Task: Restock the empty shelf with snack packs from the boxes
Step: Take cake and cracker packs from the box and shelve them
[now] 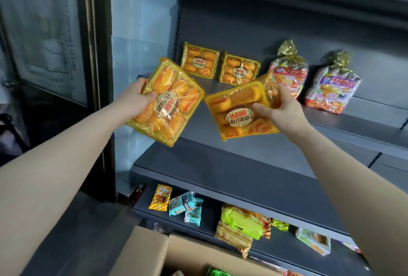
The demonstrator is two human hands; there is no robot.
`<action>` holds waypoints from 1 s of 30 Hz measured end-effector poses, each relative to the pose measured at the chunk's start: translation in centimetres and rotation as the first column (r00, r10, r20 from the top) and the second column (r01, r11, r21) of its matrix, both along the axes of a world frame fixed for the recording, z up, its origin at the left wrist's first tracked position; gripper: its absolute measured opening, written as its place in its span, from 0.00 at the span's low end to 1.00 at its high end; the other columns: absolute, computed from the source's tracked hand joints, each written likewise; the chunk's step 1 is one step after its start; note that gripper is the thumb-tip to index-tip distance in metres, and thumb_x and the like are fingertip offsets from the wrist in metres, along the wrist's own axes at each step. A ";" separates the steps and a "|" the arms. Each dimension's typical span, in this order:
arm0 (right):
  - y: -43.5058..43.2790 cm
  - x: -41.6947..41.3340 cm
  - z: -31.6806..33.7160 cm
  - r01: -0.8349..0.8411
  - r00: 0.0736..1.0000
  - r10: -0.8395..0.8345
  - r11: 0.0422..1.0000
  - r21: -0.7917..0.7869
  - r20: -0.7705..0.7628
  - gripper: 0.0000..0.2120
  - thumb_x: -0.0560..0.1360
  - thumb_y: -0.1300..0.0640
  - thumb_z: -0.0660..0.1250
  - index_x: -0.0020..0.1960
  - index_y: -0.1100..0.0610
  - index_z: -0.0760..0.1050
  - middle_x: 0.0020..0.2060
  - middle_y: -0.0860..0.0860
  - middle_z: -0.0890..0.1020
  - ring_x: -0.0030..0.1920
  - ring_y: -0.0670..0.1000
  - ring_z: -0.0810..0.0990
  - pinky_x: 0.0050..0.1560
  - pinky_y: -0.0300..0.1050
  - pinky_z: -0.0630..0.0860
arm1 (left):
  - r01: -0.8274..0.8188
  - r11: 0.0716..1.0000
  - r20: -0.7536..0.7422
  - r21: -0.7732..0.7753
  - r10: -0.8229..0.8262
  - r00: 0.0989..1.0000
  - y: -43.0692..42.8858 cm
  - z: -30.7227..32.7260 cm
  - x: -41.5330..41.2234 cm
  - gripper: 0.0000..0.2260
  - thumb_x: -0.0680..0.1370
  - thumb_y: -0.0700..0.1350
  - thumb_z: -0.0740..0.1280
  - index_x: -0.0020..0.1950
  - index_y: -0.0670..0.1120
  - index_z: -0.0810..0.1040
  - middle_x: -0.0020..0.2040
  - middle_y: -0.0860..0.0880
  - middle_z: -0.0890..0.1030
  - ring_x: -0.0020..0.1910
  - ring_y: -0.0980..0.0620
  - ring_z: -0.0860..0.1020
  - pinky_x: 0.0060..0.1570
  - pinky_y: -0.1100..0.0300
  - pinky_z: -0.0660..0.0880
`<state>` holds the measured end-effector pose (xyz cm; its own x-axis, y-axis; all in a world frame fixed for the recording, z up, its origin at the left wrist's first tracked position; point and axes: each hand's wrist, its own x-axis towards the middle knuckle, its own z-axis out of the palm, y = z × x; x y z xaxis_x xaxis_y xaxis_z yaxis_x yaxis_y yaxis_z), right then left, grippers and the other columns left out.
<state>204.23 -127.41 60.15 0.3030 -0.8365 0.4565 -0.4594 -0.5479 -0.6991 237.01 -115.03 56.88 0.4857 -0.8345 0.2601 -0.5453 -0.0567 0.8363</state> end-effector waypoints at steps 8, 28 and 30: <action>-1.2 1.6 0.2 0.019 0.983 -0.013 0.999 -0.035 0.184 0.27 0.69 0.47 0.77 0.63 0.44 0.70 0.53 0.41 0.83 0.55 0.47 0.82 0.60 0.55 0.79 | 0.010 0.999 0.008 0.053 -0.011 1.000 -1.2 -1.2 2.6 0.19 0.83 0.48 0.62 0.73 0.48 0.67 0.60 0.47 0.77 0.56 0.45 0.77 0.57 0.48 0.74; -17.0 10.8 4.9 0.045 0.795 -0.179 0.970 0.239 0.579 0.23 0.73 0.60 0.76 0.63 0.53 0.71 0.54 0.54 0.84 0.49 0.57 0.86 0.48 0.60 0.83 | 0.241 0.969 -0.061 -0.051 -0.244 0.968 -22.4 7.1 14.3 0.10 0.82 0.49 0.64 0.62 0.50 0.75 0.59 0.44 0.81 0.56 0.43 0.80 0.62 0.43 0.75; -19.3 13.1 4.9 0.045 0.771 -0.210 0.960 0.278 0.601 0.24 0.73 0.59 0.75 0.64 0.52 0.68 0.53 0.53 0.83 0.49 0.57 0.85 0.47 0.59 0.83 | 0.257 0.966 -0.084 -0.022 -0.258 0.962 -24.6 8.3 16.5 0.13 0.82 0.49 0.64 0.66 0.48 0.75 0.60 0.44 0.81 0.56 0.43 0.80 0.61 0.46 0.75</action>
